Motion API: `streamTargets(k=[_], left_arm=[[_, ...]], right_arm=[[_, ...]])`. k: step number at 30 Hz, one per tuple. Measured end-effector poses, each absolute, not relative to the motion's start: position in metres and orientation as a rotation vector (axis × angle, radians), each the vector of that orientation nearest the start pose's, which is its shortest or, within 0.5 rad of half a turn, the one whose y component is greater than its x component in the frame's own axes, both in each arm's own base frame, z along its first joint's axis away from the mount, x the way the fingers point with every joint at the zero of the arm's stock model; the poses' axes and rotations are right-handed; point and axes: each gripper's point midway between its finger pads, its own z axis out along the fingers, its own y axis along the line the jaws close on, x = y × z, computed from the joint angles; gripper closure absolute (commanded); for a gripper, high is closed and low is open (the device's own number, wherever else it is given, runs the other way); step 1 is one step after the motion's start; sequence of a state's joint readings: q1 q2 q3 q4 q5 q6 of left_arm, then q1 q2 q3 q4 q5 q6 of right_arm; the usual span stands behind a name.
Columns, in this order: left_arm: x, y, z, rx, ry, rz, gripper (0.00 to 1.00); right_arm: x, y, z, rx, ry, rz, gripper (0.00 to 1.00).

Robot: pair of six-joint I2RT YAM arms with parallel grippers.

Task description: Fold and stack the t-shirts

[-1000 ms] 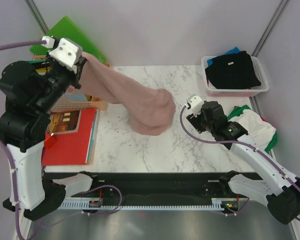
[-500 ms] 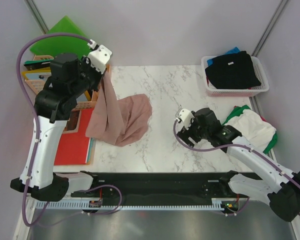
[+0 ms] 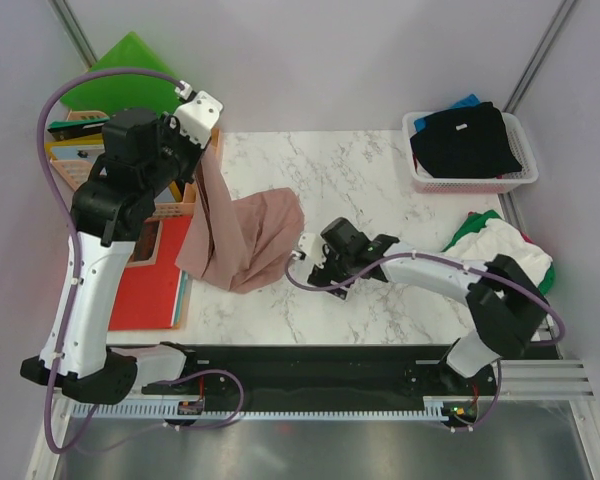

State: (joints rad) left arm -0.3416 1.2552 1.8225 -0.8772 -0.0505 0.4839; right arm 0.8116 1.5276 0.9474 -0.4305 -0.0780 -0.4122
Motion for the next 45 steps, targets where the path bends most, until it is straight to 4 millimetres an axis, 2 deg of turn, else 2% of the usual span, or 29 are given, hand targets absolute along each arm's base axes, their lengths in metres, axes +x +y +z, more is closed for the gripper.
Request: streamTargets(k=[2,8,11,14,18,19,20,21,22,26,30,32,33,34,35,39,40,42,44,45], left_arm=[[0.329,-0.086,0.433,0.725,1.747,0.149,0.98],[0.331,-0.082,0.426,0.727,1.761,0.165,0.98],[0.332,-0.081,0.423,0.729,1.766,0.168,0.98],[0.332,-0.08,0.42,0.729,1.771,0.171,0.98],[0.331,-0.08,0.417,0.731,1.775,0.17,0.98],[0.332,-0.08,0.415,0.733,1.777,0.169,0.98],[0.332,-0.08,0.414,0.735,1.781,0.168,0.98],[0.332,-0.08,0.412,0.737,1.784,0.167,0.98],[0.332,-0.08,0.411,0.738,1.786,0.167,0.98],[0.332,-0.08,0.409,0.74,1.79,0.167,0.98],[0.334,-0.08,0.407,0.739,1.791,0.168,0.98],[0.335,-0.081,0.403,0.74,1.794,0.167,0.98],[0.334,-0.081,0.398,0.744,1.802,0.166,0.98],[0.333,-0.081,0.392,0.749,1.811,0.164,0.98],[0.333,-0.081,0.386,0.755,1.82,0.162,0.98],[0.322,-0.082,0.361,0.776,1.827,0.138,0.98],[0.316,-0.081,0.355,0.782,1.828,0.132,0.98],[0.302,-0.079,0.352,0.787,1.801,0.124,0.98],[0.288,-0.073,0.358,0.778,1.753,0.13,0.98],[0.279,-0.067,0.366,0.761,1.722,0.141,0.98]], right_arm=[[0.255,0.267,0.06,-1.518,2.103,0.257,0.21],[0.306,0.329,0.076,-1.456,2.029,0.314,0.23],[0.32,0.349,0.078,-1.438,2.004,0.335,0.23],[0.322,0.362,0.071,-1.448,2.004,0.348,0.23],[0.311,0.375,0.052,-1.494,2.02,0.361,0.23],[0.308,0.377,0.047,-1.506,2.025,0.363,0.29],[0.306,0.379,0.042,-1.518,2.028,0.364,0.45],[0.303,0.382,0.038,-1.528,2.032,0.367,0.68],[0.301,0.384,0.035,-1.535,2.033,0.37,1.0],[0.298,0.385,0.031,-1.526,2.052,0.375,1.0],[0.303,0.381,0.045,-1.5,2.026,0.345,1.0],[0.303,0.373,0.069,-1.474,1.991,0.322,1.0],[0.301,0.368,0.089,-1.46,1.962,0.316,1.0],[0.299,0.361,0.121,-1.424,1.907,0.307,1.0],[0.298,0.356,0.138,-1.403,1.878,0.302,1.0],[0.282,0.308,0.281,-1.203,1.605,0.251,1.0],[0.275,0.289,0.323,-1.13,1.522,0.234,1.0],[0.26,0.24,0.394,-0.98,1.385,0.186,1.0],[0.244,0.186,0.448,-0.831,1.281,0.109,1.0],[0.236,0.159,0.469,-0.76,1.242,0.066,1.0]])
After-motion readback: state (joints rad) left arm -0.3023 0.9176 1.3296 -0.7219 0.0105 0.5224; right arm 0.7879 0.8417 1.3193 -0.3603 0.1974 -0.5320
